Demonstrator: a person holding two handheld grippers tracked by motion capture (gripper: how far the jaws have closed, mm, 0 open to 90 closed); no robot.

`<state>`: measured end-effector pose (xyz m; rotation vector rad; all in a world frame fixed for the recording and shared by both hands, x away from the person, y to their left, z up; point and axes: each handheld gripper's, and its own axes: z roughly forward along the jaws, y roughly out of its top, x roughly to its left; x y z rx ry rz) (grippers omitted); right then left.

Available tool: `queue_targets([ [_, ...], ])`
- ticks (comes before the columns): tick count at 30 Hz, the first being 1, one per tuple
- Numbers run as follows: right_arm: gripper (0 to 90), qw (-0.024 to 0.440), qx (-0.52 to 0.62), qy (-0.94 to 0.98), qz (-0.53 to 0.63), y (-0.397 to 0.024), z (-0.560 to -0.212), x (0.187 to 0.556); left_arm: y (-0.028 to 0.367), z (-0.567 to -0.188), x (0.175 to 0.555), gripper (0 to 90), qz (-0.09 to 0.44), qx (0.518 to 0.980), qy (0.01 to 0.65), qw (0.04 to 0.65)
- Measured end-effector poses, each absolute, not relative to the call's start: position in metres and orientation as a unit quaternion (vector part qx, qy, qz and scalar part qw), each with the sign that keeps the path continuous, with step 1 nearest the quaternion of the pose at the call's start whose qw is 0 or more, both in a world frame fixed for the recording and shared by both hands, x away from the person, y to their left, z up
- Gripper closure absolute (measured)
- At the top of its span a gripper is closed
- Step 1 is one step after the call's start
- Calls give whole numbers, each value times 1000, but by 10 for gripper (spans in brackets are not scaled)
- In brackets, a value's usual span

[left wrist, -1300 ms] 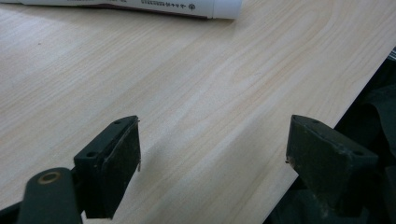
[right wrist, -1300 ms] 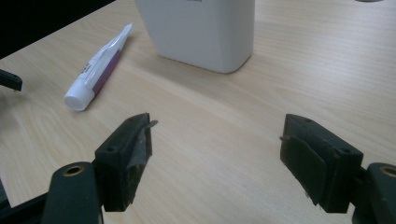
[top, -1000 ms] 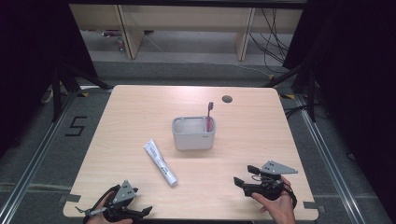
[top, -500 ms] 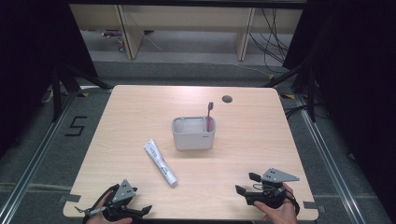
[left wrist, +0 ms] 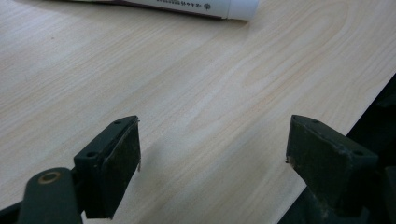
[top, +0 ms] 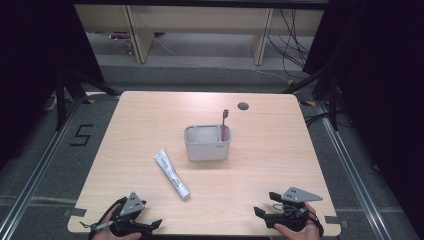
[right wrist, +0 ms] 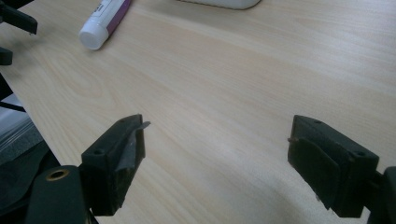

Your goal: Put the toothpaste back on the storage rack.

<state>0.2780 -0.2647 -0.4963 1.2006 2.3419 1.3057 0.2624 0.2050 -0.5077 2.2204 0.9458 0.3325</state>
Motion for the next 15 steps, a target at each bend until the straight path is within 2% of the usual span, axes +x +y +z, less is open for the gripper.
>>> queue_targets([
  [2,194,84,421,785,448,-263,-496,274,204,-508,262,172,128,852,368,350],
  [3,194,100,406,793,444,-266,-496,275,204,-508,262,172,128,852,368,350],
  [6,194,85,419,789,440,-264,-496,272,204,-507,262,174,130,849,368,355],
  [9,195,98,404,795,442,-264,-498,273,204,-505,263,175,134,851,363,355],
  [10,195,84,414,791,443,-263,-496,270,204,-504,263,175,135,848,365,359],
  [15,195,99,403,795,443,-266,-497,273,202,-504,266,178,134,840,371,372],
])
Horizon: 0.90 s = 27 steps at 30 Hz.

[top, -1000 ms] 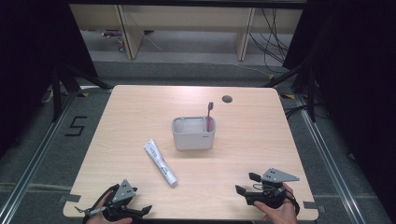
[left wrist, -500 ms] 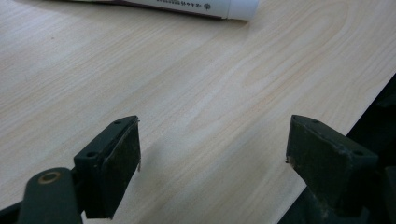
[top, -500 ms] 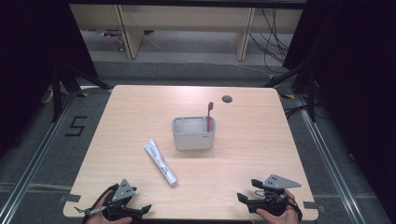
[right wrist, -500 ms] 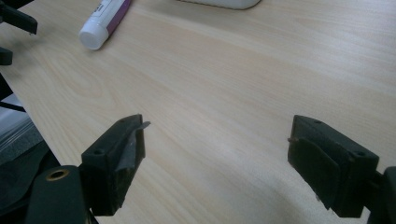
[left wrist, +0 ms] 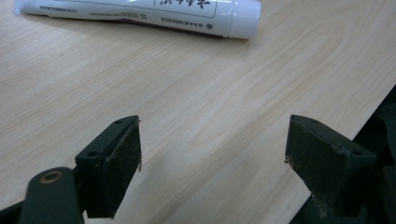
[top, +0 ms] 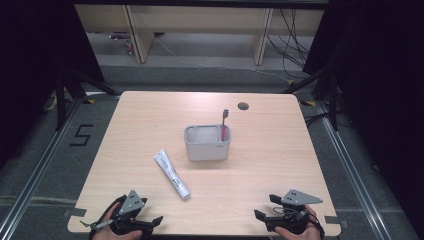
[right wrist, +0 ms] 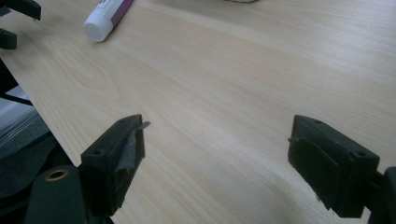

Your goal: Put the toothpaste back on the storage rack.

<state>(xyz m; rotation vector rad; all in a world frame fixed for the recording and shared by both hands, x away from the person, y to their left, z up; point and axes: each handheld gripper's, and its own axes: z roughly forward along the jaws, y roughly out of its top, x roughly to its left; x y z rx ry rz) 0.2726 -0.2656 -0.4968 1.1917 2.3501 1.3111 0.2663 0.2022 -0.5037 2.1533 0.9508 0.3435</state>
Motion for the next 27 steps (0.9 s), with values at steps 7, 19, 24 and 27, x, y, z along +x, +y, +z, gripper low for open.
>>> queue_targets([
  [7,202,93,402,795,445,-265,-497,272,196,-497,272,329,141,830,364,398],
  [19,214,97,405,795,441,-265,-497,272,180,-487,289,868,184,836,318,408],
  [24,221,101,401,797,440,-266,-498,273,167,-485,298,896,185,846,298,401],
  [27,222,102,403,796,440,-265,-498,273,159,-486,305,896,176,848,293,405],
])
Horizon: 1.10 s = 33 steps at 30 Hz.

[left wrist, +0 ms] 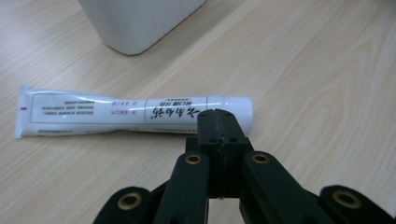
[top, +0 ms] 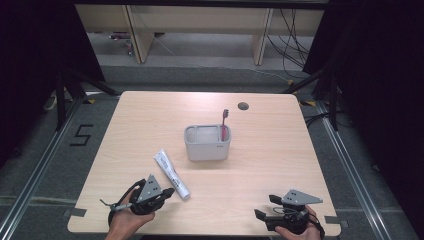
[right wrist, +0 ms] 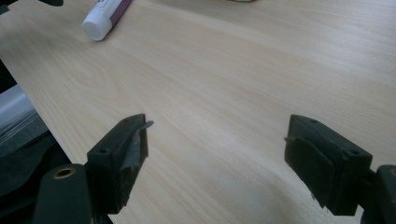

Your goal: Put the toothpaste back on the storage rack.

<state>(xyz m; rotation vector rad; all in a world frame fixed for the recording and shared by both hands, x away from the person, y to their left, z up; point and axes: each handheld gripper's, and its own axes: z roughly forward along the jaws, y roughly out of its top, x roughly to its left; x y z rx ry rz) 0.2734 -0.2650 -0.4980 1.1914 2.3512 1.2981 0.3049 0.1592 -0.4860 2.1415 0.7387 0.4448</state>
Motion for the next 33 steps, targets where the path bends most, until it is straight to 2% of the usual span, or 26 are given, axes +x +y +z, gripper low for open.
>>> queue_targets([
  [17,227,108,398,800,436,-266,-498,273,130,-474,333,896,170,848,283,414],
  [20,228,95,405,796,440,-264,-497,272,125,-476,337,896,170,851,284,407],
  [25,232,102,395,802,437,-265,-498,273,118,-482,344,896,163,855,284,401],
  [26,232,86,416,795,433,-263,-497,270,118,-482,344,896,163,855,284,401],
  [33,233,99,398,800,437,-265,-498,273,116,-490,348,896,150,866,285,382],
])
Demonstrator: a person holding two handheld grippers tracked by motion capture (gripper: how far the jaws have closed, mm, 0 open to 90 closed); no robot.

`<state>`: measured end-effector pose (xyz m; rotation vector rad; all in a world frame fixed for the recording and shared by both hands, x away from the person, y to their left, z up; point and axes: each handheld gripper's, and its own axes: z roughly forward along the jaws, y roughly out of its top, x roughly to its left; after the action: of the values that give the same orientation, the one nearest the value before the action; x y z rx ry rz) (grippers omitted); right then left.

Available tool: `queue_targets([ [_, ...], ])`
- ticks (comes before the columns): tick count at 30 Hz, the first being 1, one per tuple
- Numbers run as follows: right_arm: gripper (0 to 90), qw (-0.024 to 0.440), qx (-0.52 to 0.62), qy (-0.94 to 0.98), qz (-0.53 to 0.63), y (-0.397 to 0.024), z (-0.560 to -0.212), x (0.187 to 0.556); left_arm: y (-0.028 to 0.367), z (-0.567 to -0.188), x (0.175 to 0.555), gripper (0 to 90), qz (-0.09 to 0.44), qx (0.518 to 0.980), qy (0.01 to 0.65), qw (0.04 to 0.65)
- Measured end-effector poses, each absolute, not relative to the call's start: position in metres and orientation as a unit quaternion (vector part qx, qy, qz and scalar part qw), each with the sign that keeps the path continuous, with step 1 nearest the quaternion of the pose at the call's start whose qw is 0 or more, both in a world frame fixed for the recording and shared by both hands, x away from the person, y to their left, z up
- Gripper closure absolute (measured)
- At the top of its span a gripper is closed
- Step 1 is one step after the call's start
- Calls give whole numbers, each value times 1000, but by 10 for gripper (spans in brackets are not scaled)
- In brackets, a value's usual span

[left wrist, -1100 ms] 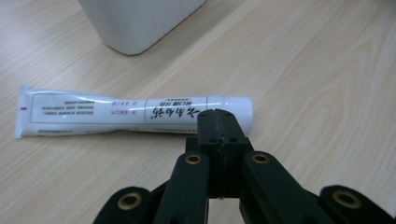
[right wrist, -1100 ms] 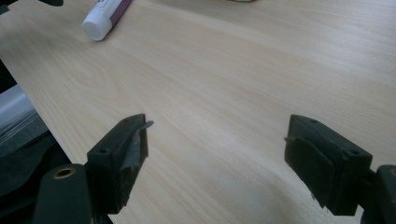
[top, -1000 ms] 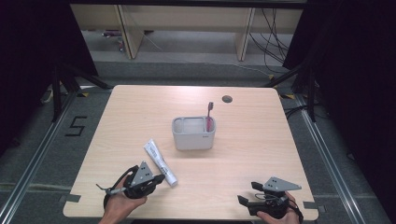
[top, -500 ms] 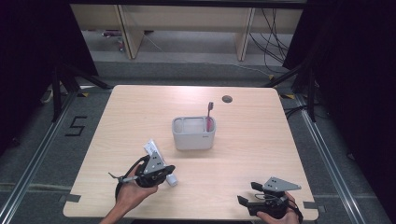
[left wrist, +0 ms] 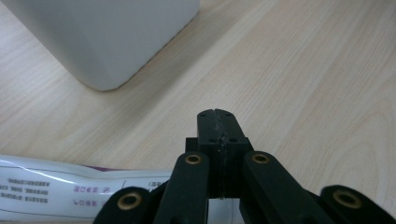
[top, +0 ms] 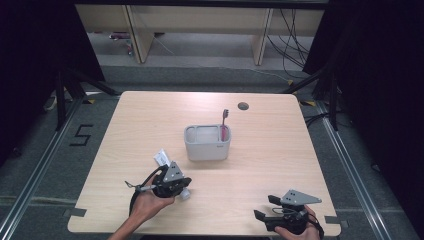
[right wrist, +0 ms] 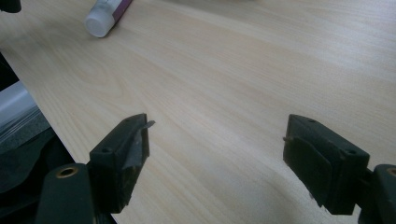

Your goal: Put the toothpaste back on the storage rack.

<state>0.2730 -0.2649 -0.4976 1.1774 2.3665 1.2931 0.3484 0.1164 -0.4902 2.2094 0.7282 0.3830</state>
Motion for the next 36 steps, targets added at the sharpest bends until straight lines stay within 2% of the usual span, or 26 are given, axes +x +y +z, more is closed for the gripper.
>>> queue_targets([
  [8,235,83,392,804,440,-266,-498,275,118,-494,347,895,144,877,281,363],
  [9,235,93,397,800,439,-266,-498,274,120,-494,347,895,145,880,280,356],
  [27,235,87,402,797,442,-265,-498,273,150,-495,334,891,150,874,300,352],
  [31,235,106,396,801,436,-265,-498,274,153,-495,333,891,150,873,302,353],
  [33,235,85,407,796,440,-264,-498,272,155,-496,333,891,153,873,305,348],
  [36,235,88,407,796,440,-264,-498,273,156,-496,333,891,150,873,306,348],
])
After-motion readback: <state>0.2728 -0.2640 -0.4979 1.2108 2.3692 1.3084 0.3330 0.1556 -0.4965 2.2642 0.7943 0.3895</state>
